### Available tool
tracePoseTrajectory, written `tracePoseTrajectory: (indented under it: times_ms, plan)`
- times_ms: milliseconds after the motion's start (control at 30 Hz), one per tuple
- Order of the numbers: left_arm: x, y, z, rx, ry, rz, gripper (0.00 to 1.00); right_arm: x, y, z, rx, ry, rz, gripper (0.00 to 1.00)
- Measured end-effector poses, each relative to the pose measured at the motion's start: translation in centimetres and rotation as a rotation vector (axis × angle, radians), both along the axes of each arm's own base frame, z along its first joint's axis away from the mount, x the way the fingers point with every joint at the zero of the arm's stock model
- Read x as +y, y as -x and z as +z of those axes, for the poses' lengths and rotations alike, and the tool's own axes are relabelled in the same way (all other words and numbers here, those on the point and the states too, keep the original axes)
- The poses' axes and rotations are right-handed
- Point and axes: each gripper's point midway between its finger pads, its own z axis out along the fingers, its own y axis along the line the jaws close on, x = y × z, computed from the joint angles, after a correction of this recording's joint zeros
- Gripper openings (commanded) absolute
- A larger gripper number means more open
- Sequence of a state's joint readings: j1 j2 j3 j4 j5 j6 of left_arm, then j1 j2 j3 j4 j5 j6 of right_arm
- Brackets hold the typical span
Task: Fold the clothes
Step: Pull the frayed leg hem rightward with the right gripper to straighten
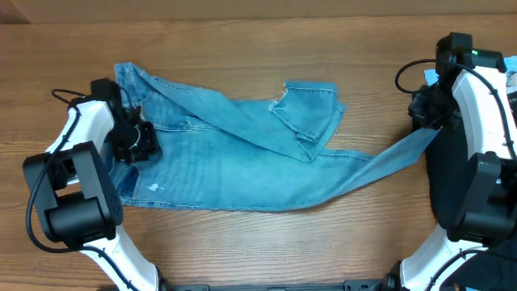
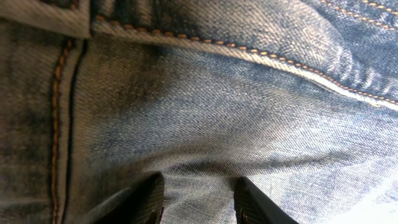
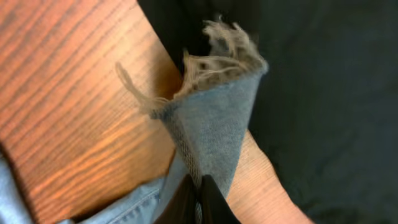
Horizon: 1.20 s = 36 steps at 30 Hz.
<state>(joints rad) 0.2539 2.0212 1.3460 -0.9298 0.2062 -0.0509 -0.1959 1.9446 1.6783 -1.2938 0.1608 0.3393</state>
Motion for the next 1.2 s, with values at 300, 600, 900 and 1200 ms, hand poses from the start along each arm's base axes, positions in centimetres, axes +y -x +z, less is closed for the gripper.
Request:
tracePoseTrajectory:
  times_ms: [300, 600, 900, 1200]
  plan:
    - [3.5, 0.6, 0.0, -0.004, -0.02, 0.086, 0.46, 4.1, -6.1, 1.0, -0.262, -0.211, 0.272, 0.04]
    - [3.6, 0.6, 0.0, -0.003, -0.022, 0.085, 0.47, 3.0, -5.0, 4.4, -0.277, -0.229, 0.268, 0.04]
    - [3.6, 0.5, 0.0, -0.007, -0.023, 0.085, 0.51, -0.7, 5.4, -1.2, 0.116, -0.225, 0.004, 0.18]
    - [3.7, 0.4, 0.1, -0.011, -0.028, 0.086, 0.58, -1.9, 7.7, 0.2, 0.209, -0.143, -0.119, 0.81]
